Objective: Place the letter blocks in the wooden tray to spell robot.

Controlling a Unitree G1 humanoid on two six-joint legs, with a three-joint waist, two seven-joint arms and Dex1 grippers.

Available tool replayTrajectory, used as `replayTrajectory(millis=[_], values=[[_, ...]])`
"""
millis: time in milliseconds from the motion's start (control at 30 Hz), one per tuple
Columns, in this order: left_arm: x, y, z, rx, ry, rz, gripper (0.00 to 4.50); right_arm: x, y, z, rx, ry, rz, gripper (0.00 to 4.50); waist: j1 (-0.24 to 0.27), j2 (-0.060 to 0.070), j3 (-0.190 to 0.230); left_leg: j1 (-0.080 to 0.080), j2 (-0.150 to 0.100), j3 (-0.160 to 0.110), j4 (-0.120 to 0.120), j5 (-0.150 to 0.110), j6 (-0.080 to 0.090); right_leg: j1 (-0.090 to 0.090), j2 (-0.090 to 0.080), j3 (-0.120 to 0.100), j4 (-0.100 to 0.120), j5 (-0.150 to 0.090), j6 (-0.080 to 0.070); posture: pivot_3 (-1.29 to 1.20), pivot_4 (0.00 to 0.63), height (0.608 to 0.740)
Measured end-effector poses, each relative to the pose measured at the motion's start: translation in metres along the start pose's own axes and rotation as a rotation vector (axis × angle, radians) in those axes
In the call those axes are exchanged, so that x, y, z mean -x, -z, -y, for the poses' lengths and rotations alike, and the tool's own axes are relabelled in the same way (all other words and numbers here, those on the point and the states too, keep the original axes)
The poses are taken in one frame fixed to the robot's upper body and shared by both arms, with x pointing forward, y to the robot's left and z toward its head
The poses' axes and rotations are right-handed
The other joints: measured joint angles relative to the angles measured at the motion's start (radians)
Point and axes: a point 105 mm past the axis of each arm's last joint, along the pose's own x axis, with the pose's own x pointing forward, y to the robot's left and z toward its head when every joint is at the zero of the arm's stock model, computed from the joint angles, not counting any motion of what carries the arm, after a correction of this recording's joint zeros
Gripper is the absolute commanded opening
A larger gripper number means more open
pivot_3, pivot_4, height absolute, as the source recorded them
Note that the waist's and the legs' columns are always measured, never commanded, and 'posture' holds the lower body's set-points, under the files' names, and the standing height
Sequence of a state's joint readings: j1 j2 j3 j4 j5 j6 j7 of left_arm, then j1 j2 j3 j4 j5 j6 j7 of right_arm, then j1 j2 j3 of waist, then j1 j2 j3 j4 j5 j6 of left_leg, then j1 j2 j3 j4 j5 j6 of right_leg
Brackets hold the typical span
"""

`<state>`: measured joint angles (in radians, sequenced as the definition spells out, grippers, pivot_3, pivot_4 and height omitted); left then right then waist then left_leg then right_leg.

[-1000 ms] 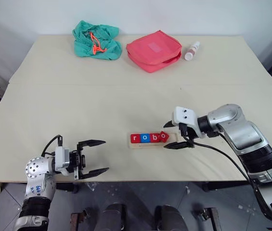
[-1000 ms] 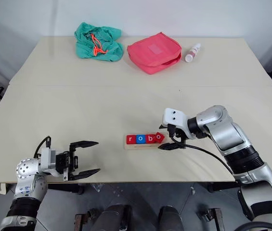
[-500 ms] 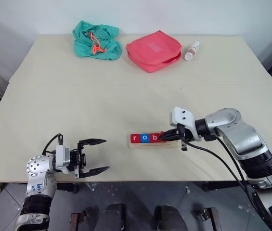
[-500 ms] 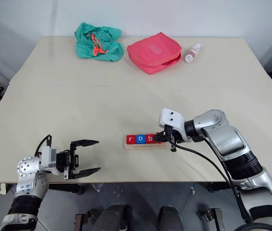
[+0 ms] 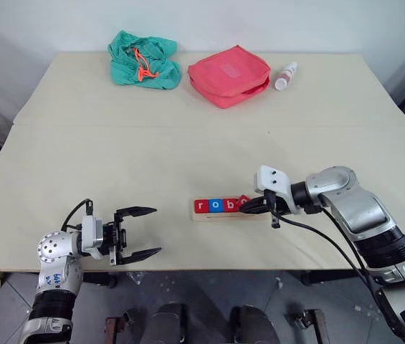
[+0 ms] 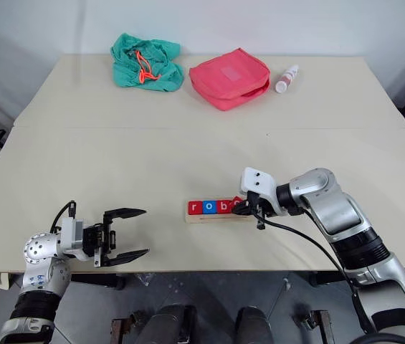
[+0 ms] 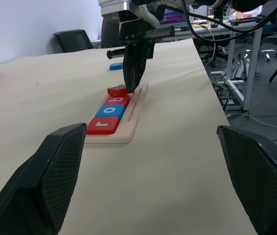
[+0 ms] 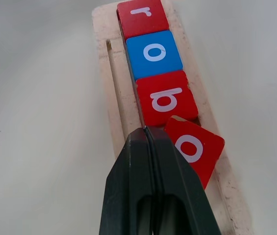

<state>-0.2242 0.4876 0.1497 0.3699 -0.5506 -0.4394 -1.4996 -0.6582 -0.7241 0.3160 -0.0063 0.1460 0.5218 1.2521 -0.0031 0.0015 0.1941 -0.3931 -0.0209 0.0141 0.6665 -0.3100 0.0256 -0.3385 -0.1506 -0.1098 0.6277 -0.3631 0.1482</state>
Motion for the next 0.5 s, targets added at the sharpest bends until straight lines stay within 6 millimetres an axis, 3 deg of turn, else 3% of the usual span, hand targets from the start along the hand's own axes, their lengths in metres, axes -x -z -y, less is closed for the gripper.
replayTrajectory(millis=[500], values=[[0.000, 0.000, -0.007, -0.012, -0.010, 0.003, 4.50, 0.013, 0.009, 0.002, 0.009, 0.033, -0.053, 0.01, 0.000, 0.000, 0.000, 0.000, 0.000, 0.000, 0.000, 0.000, 0.000, 0.000, 0.000, 0.000, 0.000, 0.000, 0.000, 0.00, 0.150, 0.740]])
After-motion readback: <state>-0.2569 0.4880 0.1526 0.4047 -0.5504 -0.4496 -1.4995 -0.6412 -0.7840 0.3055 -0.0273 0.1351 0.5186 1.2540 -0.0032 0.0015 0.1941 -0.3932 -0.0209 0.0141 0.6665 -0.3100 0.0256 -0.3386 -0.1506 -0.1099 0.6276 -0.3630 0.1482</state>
